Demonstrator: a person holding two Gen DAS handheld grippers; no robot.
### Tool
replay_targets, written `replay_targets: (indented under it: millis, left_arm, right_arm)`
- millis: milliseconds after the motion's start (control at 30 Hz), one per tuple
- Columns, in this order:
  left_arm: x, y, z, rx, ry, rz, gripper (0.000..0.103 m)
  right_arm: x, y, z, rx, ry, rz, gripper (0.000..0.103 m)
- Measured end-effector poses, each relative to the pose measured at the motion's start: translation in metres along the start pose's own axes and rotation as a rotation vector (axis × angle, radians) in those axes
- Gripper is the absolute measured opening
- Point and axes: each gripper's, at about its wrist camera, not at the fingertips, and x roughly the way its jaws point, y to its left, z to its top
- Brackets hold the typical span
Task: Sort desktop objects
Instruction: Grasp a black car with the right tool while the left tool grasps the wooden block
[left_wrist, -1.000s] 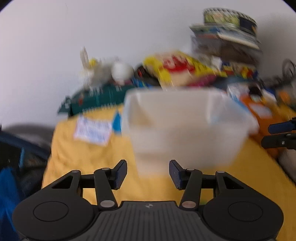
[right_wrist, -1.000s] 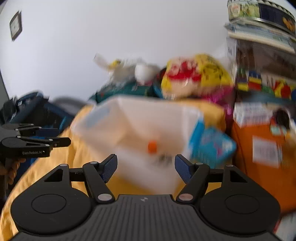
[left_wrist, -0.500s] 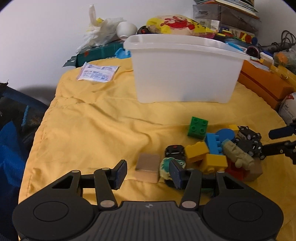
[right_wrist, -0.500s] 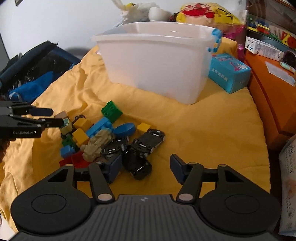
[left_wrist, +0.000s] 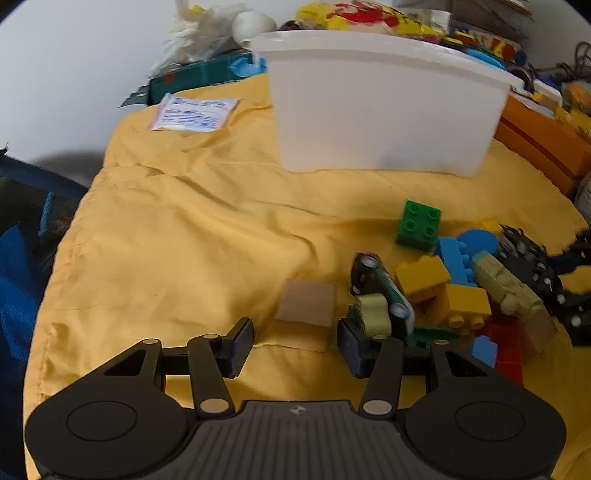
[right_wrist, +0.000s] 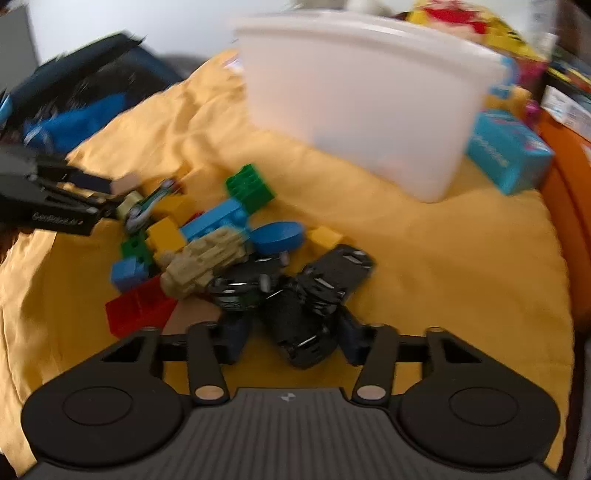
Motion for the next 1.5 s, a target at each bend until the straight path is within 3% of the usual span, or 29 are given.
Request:
replay_targets:
  millis: [100, 200, 267, 533, 767, 900, 933, 1033, 1233, 1333, 1400, 1433, 1500]
  left_arm:
    - [0.002, -0.001, -0.001, 0.008, -0.01, 0.0, 0.053]
    - [0.001, 0.0, 0.001, 0.003, -0.028, -0.019, 0.034]
    - [-0.001, -0.001, 0.002, 0.015, -0.038, -0.026, 0.032]
    - [-0.017, 0.002, 0.008, -0.023, -0.084, -0.026, 0.032]
    - [-0.041, -0.002, 0.027, -0.052, -0.163, -0.031, 0.032]
    - [-0.025, -0.003, 0.019, -0.038, -0.08, -0.025, 0.033]
    - [-0.019, -0.003, 0.013, -0.032, -0.067, -0.017, 0.039]
    - [-0.013, 0.005, 0.005, -0.077, -0.081, 0.036, 0.044]
    - [-0.008, 0.005, 0.002, -0.082, -0.047, 0.037, 0.044]
    - [-0.016, 0.006, -0.01, -0.126, -0.051, 0.051, 0.052]
    - [-0.011, 0.004, -0.019, -0.105, -0.021, 0.065, 0.053]
    - [-0.011, 0.002, -0.022, -0.094, -0.043, 0.075, 0.052]
    - [-0.012, -0.002, -0.02, -0.081, -0.055, 0.074, 0.044]
  right_arm:
    - [-0.002, 0.004, 0.002, -0.025, -0.013, 0.009, 0.036]
    - [-0.008, 0.003, -0.003, -0.013, -0.015, 0.031, 0.036]
    - [-0.013, 0.002, -0.006, 0.003, -0.019, 0.031, 0.036]
    - [-0.047, -0.009, -0.02, 0.092, -0.075, 0.009, 0.036]
    - [-0.073, -0.02, -0.002, 0.173, -0.174, 0.01, 0.036]
    - [-0.078, -0.018, 0.009, 0.165, -0.203, 0.01, 0.036]
    - [-0.077, -0.017, 0.01, 0.159, -0.203, 0.01, 0.036]
    - [-0.074, -0.013, 0.007, 0.161, -0.194, 0.021, 0.036]
    - [-0.072, -0.007, -0.009, 0.168, -0.155, 0.029, 0.037]
    - [-0.074, -0.007, -0.013, 0.176, -0.149, 0.03, 0.037]
    - [-0.075, -0.007, -0.014, 0.175, -0.15, 0.027, 0.037]
    - [-0.075, -0.007, -0.015, 0.177, -0.148, 0.028, 0.037]
    - [-0.075, -0.007, -0.016, 0.18, -0.143, 0.026, 0.037]
